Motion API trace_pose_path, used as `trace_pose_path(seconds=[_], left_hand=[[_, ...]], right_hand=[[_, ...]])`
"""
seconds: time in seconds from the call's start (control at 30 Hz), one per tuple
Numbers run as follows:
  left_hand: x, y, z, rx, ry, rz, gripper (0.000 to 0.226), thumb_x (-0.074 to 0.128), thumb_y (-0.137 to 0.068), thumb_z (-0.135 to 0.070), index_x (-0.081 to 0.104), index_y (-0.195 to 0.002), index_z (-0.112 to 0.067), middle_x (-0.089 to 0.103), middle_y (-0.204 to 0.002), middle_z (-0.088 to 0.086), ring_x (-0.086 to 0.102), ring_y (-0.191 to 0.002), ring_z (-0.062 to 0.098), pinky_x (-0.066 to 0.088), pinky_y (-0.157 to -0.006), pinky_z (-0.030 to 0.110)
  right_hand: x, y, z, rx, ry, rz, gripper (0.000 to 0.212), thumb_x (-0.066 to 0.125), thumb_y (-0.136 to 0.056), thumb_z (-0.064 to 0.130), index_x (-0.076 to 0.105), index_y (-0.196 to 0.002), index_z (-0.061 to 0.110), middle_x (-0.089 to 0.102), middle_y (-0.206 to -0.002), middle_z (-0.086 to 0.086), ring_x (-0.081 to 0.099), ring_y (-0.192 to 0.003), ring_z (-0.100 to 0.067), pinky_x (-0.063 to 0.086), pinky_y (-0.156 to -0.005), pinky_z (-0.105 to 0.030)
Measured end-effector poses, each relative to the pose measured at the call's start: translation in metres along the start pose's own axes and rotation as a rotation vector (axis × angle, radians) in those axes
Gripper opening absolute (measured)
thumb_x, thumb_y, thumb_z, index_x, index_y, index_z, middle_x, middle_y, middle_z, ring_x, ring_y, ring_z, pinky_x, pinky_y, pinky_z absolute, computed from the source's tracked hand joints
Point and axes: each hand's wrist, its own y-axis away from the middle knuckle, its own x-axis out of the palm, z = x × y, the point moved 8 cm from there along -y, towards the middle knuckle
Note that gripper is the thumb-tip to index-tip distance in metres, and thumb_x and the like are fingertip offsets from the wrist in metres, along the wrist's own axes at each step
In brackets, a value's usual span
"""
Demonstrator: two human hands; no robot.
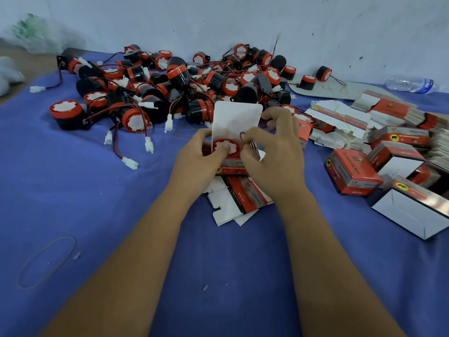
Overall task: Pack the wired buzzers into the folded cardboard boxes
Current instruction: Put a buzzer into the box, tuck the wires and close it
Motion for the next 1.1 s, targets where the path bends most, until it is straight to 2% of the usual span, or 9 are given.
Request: trace_pose_path(seconds=[0.07, 0.17, 0.33, 0.43, 0.5, 0.67, 0.87, 1.0, 1.1], left_hand=[[-0.002, -0.001, 0.001, -0.005, 0.005, -0.009, 0.028, 0.061, -0.094, -0.034, 0.058, -0.121, -0.029, 0.067, -0.093, -0.011, 0.061, -0.076, -0.01, 0.043, -0.056, 0.005], [-0.004, -0.001, 0.002, -0.003, 0.003, -0.032, 0.031, 0.061, -0.094, -0.032, 0.053, -0.123, -0.029, 0.065, -0.095, -0.011, 0.061, -0.075, -0.011, 0.044, -0.057, 0.006], [-0.003, 0.002, 0.0, 0.003, -0.037, -0.042, 0.033, 0.057, -0.094, -0.04, 0.053, -0.126, -0.032, 0.066, -0.096, -0.014, 0.063, -0.086, -0.001, 0.053, -0.077, 0.027], [-0.004, 0.004, -0.002, -0.021, -0.026, -0.108, 0.022, 0.051, -0.094, -0.056, 0.058, -0.105, -0.038, 0.065, -0.084, -0.024, 0.061, -0.08, -0.006, 0.048, -0.072, 0.027], [-0.003, 0.006, -0.006, -0.045, 0.008, -0.167, 0.023, 0.051, -0.092, -0.06, 0.053, -0.091, -0.038, 0.065, -0.08, -0.022, 0.061, -0.077, -0.003, 0.044, -0.067, 0.026], [0.001, 0.004, -0.008, -0.088, 0.1, -0.203, 0.027, 0.066, -0.088, -0.046, 0.053, -0.102, -0.027, 0.064, -0.089, -0.013, 0.064, -0.087, 0.008, 0.054, -0.081, 0.039], [0.001, 0.007, -0.009, -0.118, 0.104, -0.161, 0.048, 0.069, -0.072, -0.051, 0.055, -0.11, -0.026, 0.067, -0.099, -0.009, 0.066, -0.095, 0.017, 0.054, -0.088, 0.048], [0.0, 0.006, -0.008, -0.144, 0.125, -0.13, 0.051, 0.074, -0.069, -0.049, 0.054, -0.111, -0.027, 0.067, -0.098, -0.012, 0.066, -0.095, 0.013, 0.055, -0.089, 0.046], [0.0, 0.006, -0.007, -0.134, 0.123, -0.101, 0.05, 0.079, -0.072, -0.043, 0.055, -0.113, -0.026, 0.068, -0.098, -0.013, 0.067, -0.094, 0.009, 0.055, -0.087, 0.04]], right_hand=[[0.004, 0.002, 0.008, -0.128, 0.08, 0.059, 0.016, 0.059, -0.079, 0.018, 0.068, -0.068, 0.01, 0.055, -0.128, -0.013, 0.047, -0.112, -0.03, 0.041, -0.085, -0.036], [0.013, 0.004, 0.005, -0.096, 0.042, 0.146, 0.027, 0.055, -0.085, 0.021, 0.071, -0.068, 0.008, 0.054, -0.133, -0.011, 0.046, -0.115, -0.029, 0.042, -0.089, -0.041], [0.019, 0.006, -0.003, 0.042, -0.085, 0.131, 0.034, 0.057, -0.094, 0.023, 0.072, -0.07, 0.005, 0.056, -0.129, -0.005, 0.052, -0.107, -0.022, 0.047, -0.081, -0.041], [0.021, 0.005, 0.002, 0.044, -0.151, 0.114, 0.032, 0.059, -0.091, 0.017, 0.068, -0.063, 0.004, 0.057, -0.126, -0.008, 0.053, -0.105, -0.022, 0.048, -0.078, -0.041], [0.023, 0.004, 0.006, 0.013, -0.144, 0.137, 0.03, 0.058, -0.087, 0.015, 0.068, -0.06, 0.005, 0.057, -0.124, -0.007, 0.052, -0.107, -0.023, 0.048, -0.077, -0.042], [0.024, 0.004, 0.009, -0.006, -0.185, 0.149, 0.028, 0.055, -0.083, 0.016, 0.069, -0.062, 0.005, 0.056, -0.122, -0.007, 0.051, -0.108, -0.024, 0.049, -0.075, -0.045], [0.017, 0.006, 0.005, 0.09, -0.274, 0.053, 0.022, 0.054, -0.085, 0.018, 0.071, -0.078, 0.006, 0.062, -0.117, -0.005, 0.057, -0.106, -0.02, 0.048, -0.079, -0.035], [0.011, 0.006, -0.01, 0.317, -0.612, -0.08, 0.019, 0.053, -0.093, 0.013, 0.063, -0.106, 0.022, 0.067, -0.104, 0.003, 0.061, -0.096, -0.006, 0.047, -0.076, -0.015], [0.021, 0.008, -0.024, 0.472, -0.724, -0.031, 0.018, 0.056, -0.094, 0.007, 0.067, -0.099, 0.019, 0.069, -0.097, 0.004, 0.063, -0.095, -0.007, 0.05, -0.081, -0.019]])
